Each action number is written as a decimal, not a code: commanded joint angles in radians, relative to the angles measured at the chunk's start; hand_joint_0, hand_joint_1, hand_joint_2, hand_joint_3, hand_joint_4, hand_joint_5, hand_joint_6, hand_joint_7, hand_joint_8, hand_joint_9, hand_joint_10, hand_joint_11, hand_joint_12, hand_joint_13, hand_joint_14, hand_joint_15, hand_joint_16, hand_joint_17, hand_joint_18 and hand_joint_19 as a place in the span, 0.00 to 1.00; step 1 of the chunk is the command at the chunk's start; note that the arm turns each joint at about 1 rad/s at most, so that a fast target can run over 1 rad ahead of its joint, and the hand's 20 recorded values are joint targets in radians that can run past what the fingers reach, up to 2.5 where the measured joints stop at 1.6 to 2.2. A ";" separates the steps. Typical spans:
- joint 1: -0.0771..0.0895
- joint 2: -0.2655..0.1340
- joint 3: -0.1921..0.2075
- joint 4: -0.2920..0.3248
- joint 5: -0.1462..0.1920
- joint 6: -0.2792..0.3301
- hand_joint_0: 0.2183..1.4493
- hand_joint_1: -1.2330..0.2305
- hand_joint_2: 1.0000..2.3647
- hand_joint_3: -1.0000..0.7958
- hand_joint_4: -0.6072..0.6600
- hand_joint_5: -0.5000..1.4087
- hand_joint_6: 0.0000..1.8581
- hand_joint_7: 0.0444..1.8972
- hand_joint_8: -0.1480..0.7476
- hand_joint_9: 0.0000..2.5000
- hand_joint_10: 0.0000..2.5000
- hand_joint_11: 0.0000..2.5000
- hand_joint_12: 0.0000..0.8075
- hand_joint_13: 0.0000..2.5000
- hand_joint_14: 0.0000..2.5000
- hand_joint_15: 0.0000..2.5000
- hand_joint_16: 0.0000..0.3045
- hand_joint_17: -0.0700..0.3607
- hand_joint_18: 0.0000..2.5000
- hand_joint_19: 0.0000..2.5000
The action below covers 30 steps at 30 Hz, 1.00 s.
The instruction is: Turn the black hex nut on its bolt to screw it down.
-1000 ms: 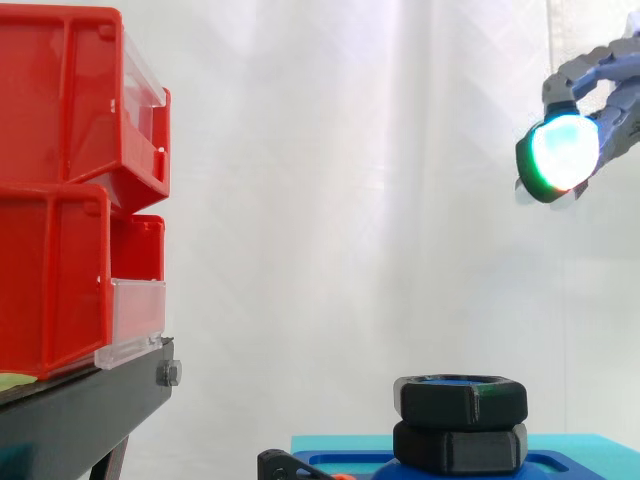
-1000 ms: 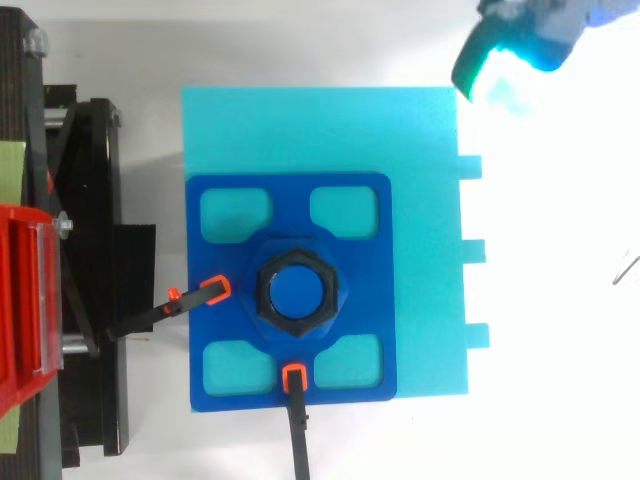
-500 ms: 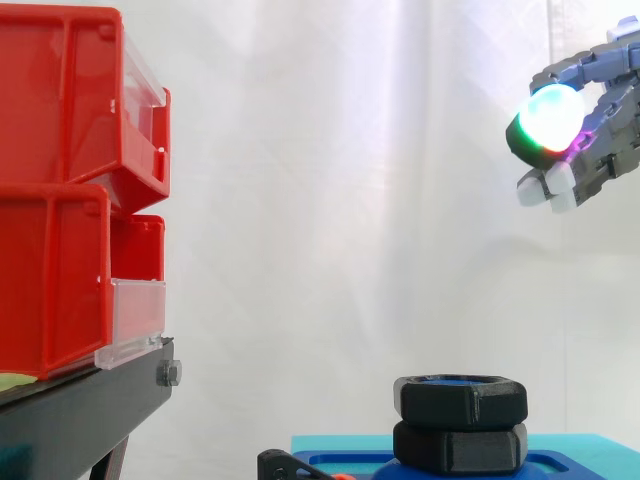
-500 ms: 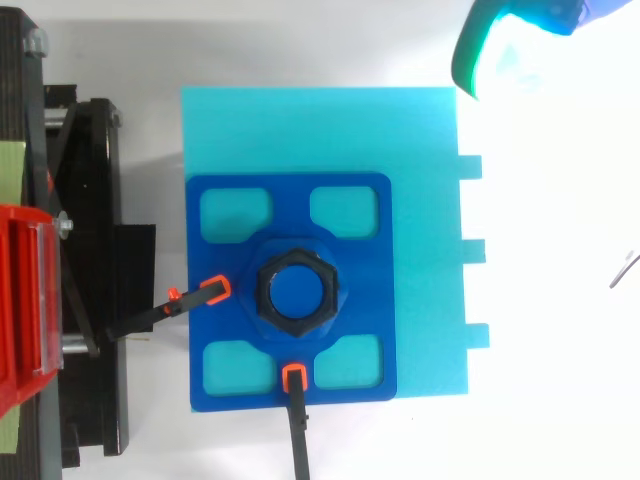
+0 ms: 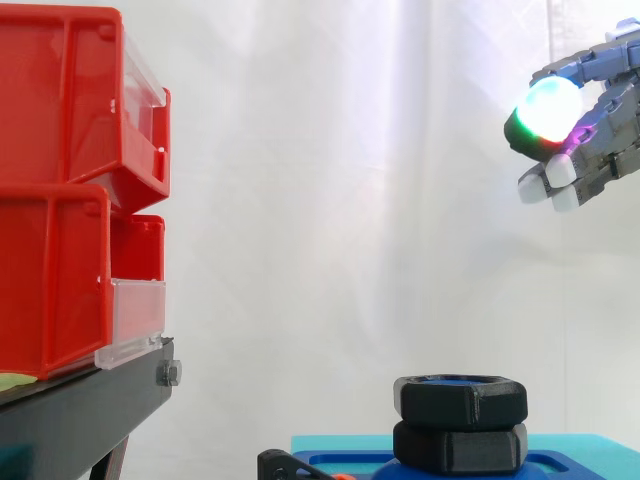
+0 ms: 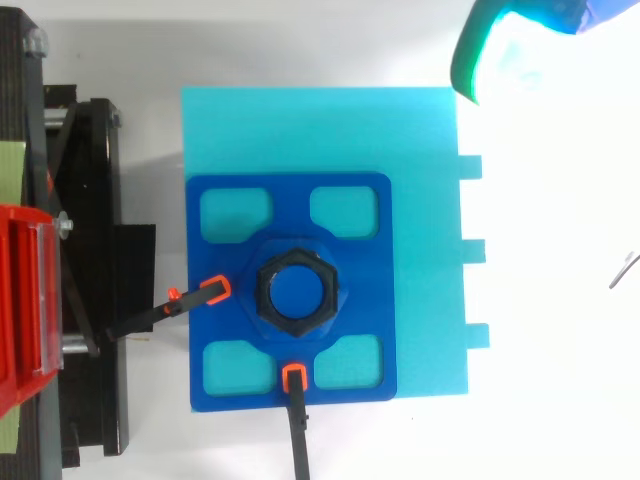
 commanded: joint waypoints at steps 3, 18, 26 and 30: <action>0.000 -0.001 0.000 0.000 0.000 0.000 0.21 0.51 0.00 0.28 0.65 0.18 0.27 0.47 0.45 0.24 0.00 0.01 0.43 0.15 0.00 0.00 0.18 0.45 0.13 0.12; 0.000 -0.001 0.000 0.000 0.000 0.000 0.21 0.52 0.00 0.28 0.64 0.18 0.27 0.47 0.45 0.23 0.00 0.00 0.44 0.14 0.00 0.00 0.18 0.45 0.13 0.12; 0.000 0.000 0.000 0.000 0.000 0.000 0.21 0.51 0.00 0.28 0.65 0.18 0.27 0.46 0.45 0.23 0.00 0.00 0.44 0.13 0.00 0.00 0.18 0.45 0.13 0.12; 0.000 0.000 0.000 0.000 0.000 0.000 0.21 0.51 0.00 0.28 0.65 0.18 0.27 0.46 0.45 0.23 0.00 0.00 0.44 0.13 0.00 0.00 0.18 0.45 0.12 0.12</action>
